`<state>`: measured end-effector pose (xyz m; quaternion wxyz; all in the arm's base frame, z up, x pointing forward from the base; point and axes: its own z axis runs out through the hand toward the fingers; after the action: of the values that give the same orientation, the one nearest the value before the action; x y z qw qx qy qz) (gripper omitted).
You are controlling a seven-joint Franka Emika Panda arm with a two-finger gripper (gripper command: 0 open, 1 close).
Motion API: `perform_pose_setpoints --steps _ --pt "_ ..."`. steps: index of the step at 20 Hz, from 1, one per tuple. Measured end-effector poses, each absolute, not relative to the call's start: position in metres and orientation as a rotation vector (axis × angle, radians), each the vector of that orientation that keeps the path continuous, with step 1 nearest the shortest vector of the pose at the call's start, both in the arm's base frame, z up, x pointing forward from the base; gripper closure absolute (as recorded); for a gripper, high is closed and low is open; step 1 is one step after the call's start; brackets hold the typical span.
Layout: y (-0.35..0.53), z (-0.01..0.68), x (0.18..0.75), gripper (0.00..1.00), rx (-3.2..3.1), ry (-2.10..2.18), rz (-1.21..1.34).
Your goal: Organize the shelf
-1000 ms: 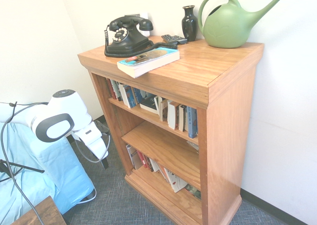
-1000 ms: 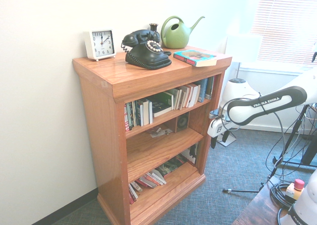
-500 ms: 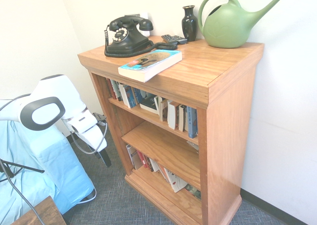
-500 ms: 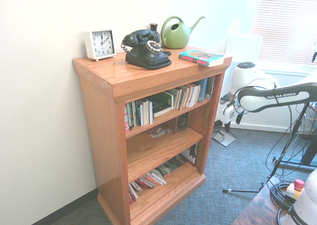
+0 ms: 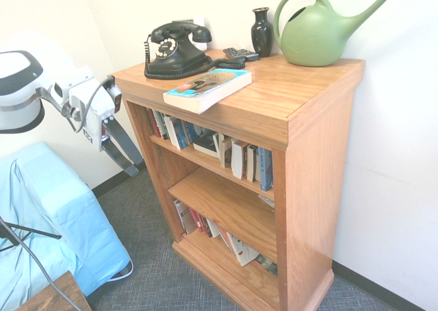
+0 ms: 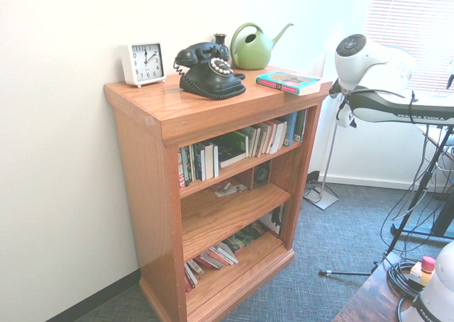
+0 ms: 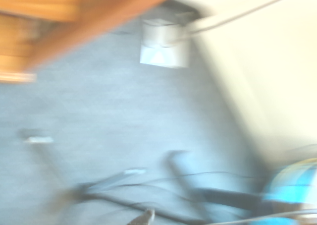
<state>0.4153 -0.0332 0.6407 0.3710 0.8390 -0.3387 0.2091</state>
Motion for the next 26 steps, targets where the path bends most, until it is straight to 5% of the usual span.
perform_pose_setpoints --steps 26 --pt "0.051 0.594 0.571 0.0 1.701 -0.661 0.588"
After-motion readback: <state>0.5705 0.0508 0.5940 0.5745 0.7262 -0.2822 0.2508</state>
